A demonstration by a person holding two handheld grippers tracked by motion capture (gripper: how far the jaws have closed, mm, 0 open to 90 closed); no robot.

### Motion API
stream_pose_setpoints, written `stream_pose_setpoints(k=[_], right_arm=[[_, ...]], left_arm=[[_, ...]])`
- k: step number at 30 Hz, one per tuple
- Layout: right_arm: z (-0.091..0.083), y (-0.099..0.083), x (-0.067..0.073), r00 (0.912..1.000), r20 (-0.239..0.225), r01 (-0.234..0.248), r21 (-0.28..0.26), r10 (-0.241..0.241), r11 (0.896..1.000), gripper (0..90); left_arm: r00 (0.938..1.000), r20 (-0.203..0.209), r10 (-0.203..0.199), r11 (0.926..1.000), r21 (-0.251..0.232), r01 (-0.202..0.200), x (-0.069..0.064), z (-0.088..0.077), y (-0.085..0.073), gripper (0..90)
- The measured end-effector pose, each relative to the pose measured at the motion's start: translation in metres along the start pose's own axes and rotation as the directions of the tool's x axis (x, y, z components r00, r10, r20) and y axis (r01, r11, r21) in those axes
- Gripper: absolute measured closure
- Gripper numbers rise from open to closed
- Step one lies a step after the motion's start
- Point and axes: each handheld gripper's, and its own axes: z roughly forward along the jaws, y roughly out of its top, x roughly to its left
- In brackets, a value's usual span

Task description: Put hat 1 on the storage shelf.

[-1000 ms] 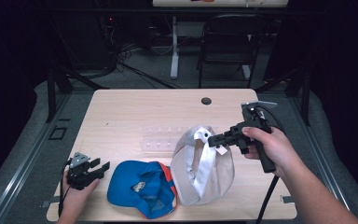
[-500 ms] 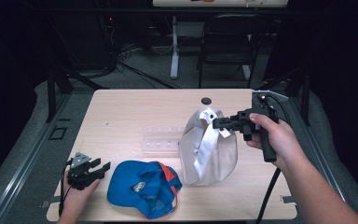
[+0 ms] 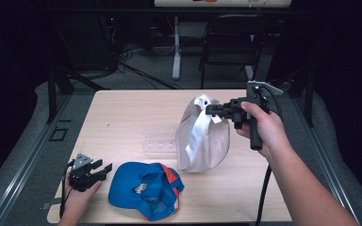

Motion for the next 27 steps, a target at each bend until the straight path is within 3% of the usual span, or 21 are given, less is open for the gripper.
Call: stream_pose_setpoints(k=[11, 27], right_arm=[[0.022, 0.026, 0.014, 0.9997, 0.024, 0.002, -0.076, 0.000, 0.997, 81.9], [0.060, 0.050, 0.020, 0.9996, 0.018, -0.020, -0.086, 0.022, 0.996, 81.9]], left_arm=[[0.9998, 0.018, -0.003, 1.0000, -0.007, 0.003, -0.001, 0.000, 0.001, 51.6], [0.9994, 0.034, 0.009, 0.9999, -0.010, -0.009, -0.004, -0.001, 0.003, 51.6]])
